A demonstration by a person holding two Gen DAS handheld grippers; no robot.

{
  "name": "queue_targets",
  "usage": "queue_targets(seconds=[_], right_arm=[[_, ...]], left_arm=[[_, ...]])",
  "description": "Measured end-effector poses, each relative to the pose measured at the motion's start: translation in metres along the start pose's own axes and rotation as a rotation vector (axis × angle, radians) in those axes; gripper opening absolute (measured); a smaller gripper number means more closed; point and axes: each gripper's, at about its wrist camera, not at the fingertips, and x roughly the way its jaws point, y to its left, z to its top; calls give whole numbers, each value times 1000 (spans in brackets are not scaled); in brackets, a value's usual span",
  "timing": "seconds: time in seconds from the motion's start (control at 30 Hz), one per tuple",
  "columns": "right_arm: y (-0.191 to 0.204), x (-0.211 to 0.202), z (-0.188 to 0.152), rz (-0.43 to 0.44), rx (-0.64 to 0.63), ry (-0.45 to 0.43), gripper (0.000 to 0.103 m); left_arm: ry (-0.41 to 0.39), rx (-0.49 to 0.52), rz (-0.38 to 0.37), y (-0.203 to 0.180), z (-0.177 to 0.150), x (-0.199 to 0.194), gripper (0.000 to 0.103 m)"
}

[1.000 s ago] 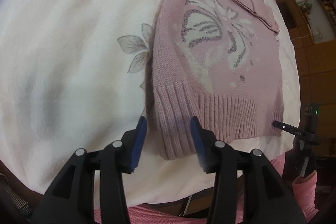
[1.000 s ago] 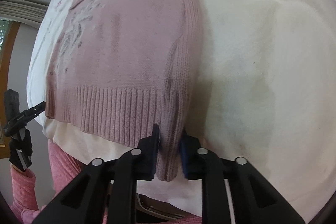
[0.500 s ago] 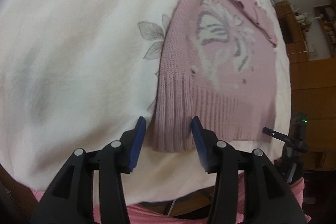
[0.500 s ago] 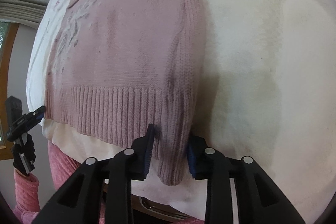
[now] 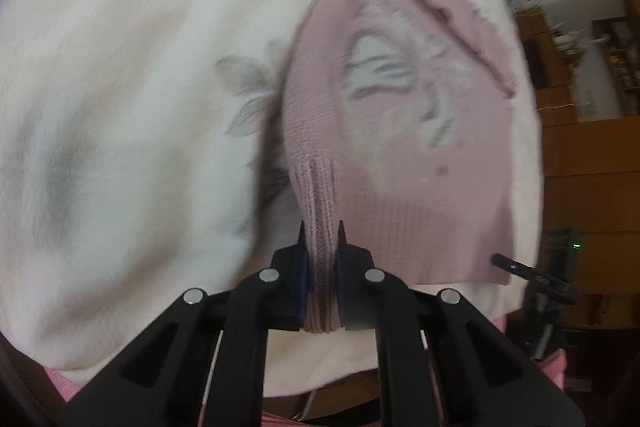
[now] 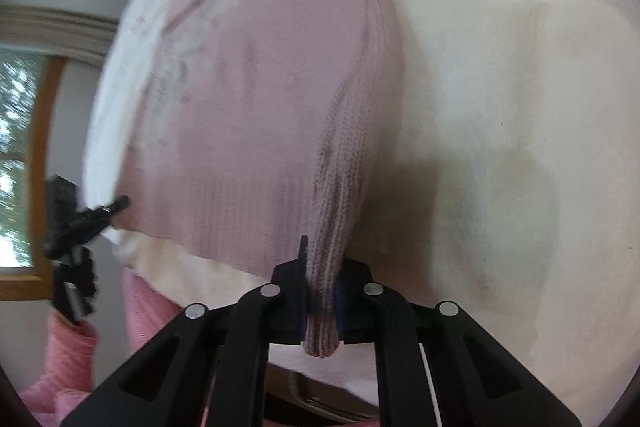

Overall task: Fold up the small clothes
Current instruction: 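Lift the hem with both tools, fold it toward the collar, release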

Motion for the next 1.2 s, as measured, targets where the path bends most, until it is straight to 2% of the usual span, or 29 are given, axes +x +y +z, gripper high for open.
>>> queue_targets(seconds=[0.17,0.27,0.4,0.53,0.73,0.87,0.97,1.07,1.17,1.2], right_arm=[[-4,-40,18,190,68,-102,9],[-3,-63,37,252,89,-157,9],[-5,-76,71,254,104,-189,9],[-13,-70,105,254,149,-181,9],[-26,-44,157,228,216,-144,9],[-33,-27,181,207,253,-121,10],[-43,-20,192,207,287,-104,14],[-54,-16,197,245,327,-79,19],[-58,-17,197,260,319,-72,23],[-59,-19,196,266,315,-70,27]], left_arm=[[-70,-7,-97,-16,19,-28,8],[-123,5,-96,-28,39,-39,8],[-171,-18,-106,-33,67,-44,8],[-197,-40,-83,-31,99,-36,8],[-179,-100,-47,-24,144,-1,9],[-155,-123,-27,-17,164,21,10],[-136,-192,-69,-3,176,28,16],[-121,-278,-141,13,183,28,16],[-128,-280,-167,17,186,20,21],[-138,-277,-187,18,186,14,23]])
